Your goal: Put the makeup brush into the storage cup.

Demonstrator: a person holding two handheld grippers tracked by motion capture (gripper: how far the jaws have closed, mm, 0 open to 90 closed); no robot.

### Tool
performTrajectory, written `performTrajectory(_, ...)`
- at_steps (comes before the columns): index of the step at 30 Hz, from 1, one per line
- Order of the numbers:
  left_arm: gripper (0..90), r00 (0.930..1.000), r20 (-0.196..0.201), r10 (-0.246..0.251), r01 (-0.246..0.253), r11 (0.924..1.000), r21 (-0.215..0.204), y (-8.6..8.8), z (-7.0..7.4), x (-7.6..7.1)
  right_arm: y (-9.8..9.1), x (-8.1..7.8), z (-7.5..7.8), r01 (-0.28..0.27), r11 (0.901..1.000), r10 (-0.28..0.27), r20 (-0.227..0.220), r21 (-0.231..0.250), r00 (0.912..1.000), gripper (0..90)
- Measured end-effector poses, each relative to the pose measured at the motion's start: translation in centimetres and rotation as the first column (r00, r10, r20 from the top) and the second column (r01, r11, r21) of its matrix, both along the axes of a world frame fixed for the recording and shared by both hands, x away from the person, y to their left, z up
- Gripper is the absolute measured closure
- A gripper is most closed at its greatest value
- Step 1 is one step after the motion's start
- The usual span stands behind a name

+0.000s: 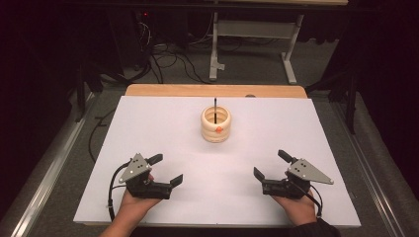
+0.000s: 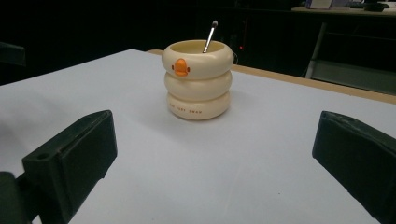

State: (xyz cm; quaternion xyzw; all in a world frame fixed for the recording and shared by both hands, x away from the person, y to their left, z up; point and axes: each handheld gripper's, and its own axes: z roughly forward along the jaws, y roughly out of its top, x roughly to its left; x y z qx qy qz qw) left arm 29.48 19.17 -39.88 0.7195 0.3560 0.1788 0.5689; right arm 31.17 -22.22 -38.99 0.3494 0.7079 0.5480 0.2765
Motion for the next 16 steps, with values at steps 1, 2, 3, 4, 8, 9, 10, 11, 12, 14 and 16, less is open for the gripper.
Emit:
performTrajectory(1,0.5,1.0,-0.002,0.0,0.0,1.0,0.0,-0.07,-0.05,0.04,0.05,-0.01,-0.01,0.001,1.0,-0.001,-0.001,0.0,1.0,1.5)
performTrajectory(2,0.5,1.0,-0.005,-0.001,0.001,1.0,0.004,-0.19,-0.16,0.09,0.09,-0.01,-0.03,0.0,1.0,0.0,-0.006,0.003,1.0,1.5)
performTrajectory(3,0.5,1.0,-0.006,-0.002,0.002,1.0,0.005,-0.22,-0.2,0.12,0.09,0.04,-0.11,0.0,1.0,0.0,-0.001,-0.006,1.0,1.5)
performTrajectory(4,0.5,1.0,-0.008,-0.002,0.002,1.0,0.007,-0.26,-0.26,0.14,0.11,0.04,-0.14,0.002,1.0,-0.002,-0.005,-0.004,1.0,1.5)
performTrajectory(8,0.5,0.9999,-0.012,-0.001,0.001,0.9999,0.01,-0.32,-0.35,0.18,-0.01,0.22,-0.26,0.004,1.0,-0.004,-0.002,-0.009,1.0,1.7)
performTrajectory(9,0.5,0.9999,-0.012,0.0,0.0,0.9999,0.011,-0.31,-0.36,0.18,-0.02,0.27,-0.29,0.006,0.9999,-0.006,-0.003,-0.01,1.0,1.8)
performTrajectory(10,0.5,0.9999,-0.012,0.0,0.0,0.9999,0.011,-0.29,-0.37,0.18,-0.04,0.28,-0.32,0.005,0.9999,-0.005,-0.008,-0.011,1.0,1.9)
performTrajectory(11,0.5,0.9999,-0.012,0.0,0.0,0.9999,0.01,-0.26,-0.38,0.17,-0.05,0.33,-0.37,0.004,0.9999,-0.004,-0.01,-0.01,0.9999,1.9)
performTrajectory(12,0.5,0.9999,-0.012,0.0,0.0,1.0,0.009,-0.24,-0.38,0.17,-0.06,0.35,-0.41,0.006,0.9999,-0.006,-0.012,-0.012,0.9999,2.0)
performTrajectory(14,0.5,0.9999,-0.012,0.001,-0.001,1.0,0.007,-0.2,-0.39,0.18,-0.04,0.35,-0.45,0.011,0.9998,-0.011,-0.012,-0.016,0.9999,2.2)
performTrajectory(16,0.5,0.9999,-0.013,0.001,-0.001,1.0,0.007,-0.18,-0.39,0.19,0.01,0.34,-0.47,0.008,0.9999,-0.009,-0.013,-0.015,0.9999,2.3)
